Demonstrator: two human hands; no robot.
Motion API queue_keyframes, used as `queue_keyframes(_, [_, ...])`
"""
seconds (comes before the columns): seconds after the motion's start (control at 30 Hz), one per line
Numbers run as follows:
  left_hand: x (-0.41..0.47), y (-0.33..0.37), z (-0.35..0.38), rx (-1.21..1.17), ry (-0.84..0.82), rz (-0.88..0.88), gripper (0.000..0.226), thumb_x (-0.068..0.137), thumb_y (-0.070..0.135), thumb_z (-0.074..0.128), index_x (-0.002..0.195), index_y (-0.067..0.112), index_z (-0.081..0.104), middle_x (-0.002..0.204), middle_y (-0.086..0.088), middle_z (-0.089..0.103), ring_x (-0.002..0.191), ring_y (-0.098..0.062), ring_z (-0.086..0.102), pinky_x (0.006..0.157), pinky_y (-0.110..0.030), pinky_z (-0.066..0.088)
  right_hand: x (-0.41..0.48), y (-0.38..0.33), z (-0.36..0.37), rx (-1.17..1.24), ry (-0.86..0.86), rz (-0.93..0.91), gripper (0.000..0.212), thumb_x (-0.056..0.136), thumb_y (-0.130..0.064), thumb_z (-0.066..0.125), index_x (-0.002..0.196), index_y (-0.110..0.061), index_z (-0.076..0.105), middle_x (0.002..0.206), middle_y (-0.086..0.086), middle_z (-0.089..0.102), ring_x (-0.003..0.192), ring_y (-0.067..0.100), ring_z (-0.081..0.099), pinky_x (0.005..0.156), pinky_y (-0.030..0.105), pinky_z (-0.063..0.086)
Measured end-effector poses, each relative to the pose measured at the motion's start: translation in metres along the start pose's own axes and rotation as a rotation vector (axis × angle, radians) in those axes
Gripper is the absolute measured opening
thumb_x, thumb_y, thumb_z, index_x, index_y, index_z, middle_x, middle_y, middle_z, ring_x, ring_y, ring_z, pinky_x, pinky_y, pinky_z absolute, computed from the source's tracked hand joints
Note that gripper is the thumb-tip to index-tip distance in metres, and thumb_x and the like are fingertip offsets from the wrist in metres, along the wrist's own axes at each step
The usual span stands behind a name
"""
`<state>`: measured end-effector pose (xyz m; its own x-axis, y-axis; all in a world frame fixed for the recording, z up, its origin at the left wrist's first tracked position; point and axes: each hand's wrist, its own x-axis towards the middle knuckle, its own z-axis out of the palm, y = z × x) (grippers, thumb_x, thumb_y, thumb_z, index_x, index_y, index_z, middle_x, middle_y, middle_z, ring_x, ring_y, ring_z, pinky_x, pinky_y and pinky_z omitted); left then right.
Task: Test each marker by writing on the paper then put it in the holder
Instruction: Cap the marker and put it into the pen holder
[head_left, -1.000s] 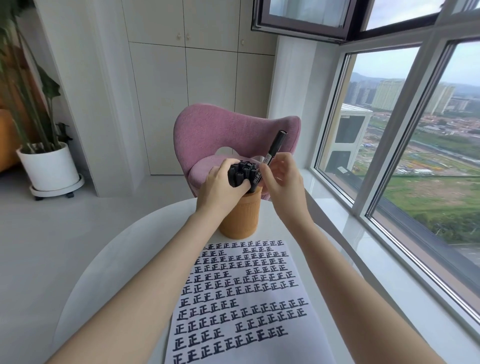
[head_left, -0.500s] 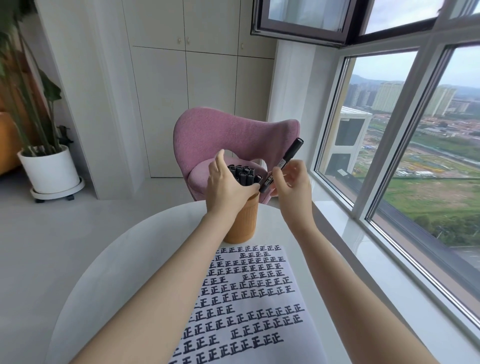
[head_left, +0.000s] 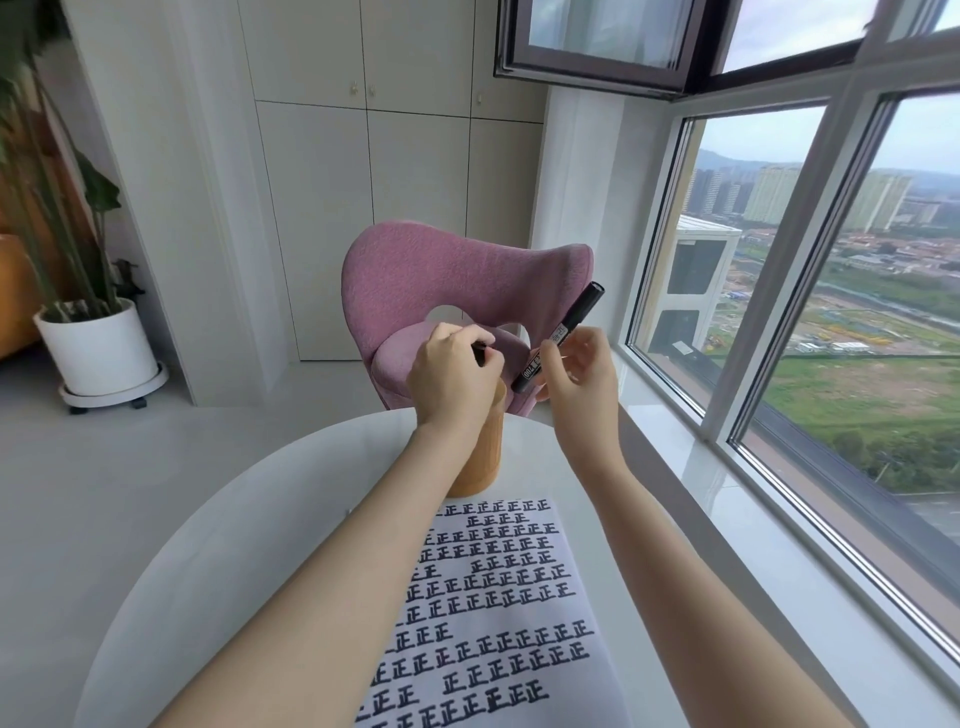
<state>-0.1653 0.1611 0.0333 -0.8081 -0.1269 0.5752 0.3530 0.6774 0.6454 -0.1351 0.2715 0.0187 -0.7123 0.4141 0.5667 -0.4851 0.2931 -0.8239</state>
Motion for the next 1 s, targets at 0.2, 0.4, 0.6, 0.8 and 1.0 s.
queue_keyframes(0.2, [0.003,-0.009,-0.004,-0.24,-0.031,-0.024,0.018,0.084,0.015,0.057,0.085,0.02,0.075,0.104,0.004,0.062,0.111,-0.016,0.052,0.094,-0.031,0.043,0.009,-0.002,0.01,0.03,-0.084,0.0,0.021,0.094,-0.013,0.054,0.088,-0.03,0.043,0.084,0.014,0.064,0.068,0.026,0.063,0.06,0.027,0.049])
queue_keyframes(0.4, [0.006,-0.022,-0.011,-0.203,-0.115,0.029,0.014,0.089,0.021,0.057,0.09,0.014,0.069,0.103,-0.005,0.061,0.101,-0.021,0.055,0.083,-0.025,0.04,0.009,0.01,0.018,-0.051,-0.216,0.018,0.016,0.091,-0.012,0.055,0.1,-0.022,0.046,0.089,0.01,0.067,0.076,0.027,0.063,0.075,0.042,0.054])
queue_keyframes(0.6, [0.002,-0.026,-0.011,-0.314,-0.168,0.058,0.018,0.093,0.027,0.052,0.108,0.024,0.061,0.107,0.004,0.054,0.108,-0.018,0.053,0.093,-0.031,0.041,0.011,0.014,0.018,-0.33,-0.367,-0.039,0.014,0.086,-0.019,0.065,0.088,-0.018,0.051,0.084,-0.006,0.058,0.078,0.02,0.06,0.074,0.045,0.053])
queue_keyframes(0.8, [0.001,-0.032,-0.011,-0.342,-0.194,0.01,0.026,0.094,0.02,0.049,0.119,0.018,0.058,0.124,-0.002,0.052,0.12,-0.019,0.046,0.102,-0.027,0.033,0.013,0.008,0.021,-0.599,-0.481,-0.082,0.011,0.082,-0.015,0.068,0.075,-0.009,0.062,0.085,0.006,0.064,0.086,0.024,0.056,0.077,0.04,0.048])
queue_keyframes(1.0, [0.001,-0.037,-0.013,-0.358,-0.211,0.024,0.026,0.096,0.022,0.048,0.118,0.016,0.059,0.125,-0.004,0.053,0.119,-0.015,0.047,0.099,-0.021,0.031,0.015,-0.009,0.023,-0.333,-0.308,-0.126,0.034,0.078,-0.003,0.066,0.106,-0.013,0.048,0.093,0.001,0.059,0.082,0.024,0.058,0.068,0.033,0.05])
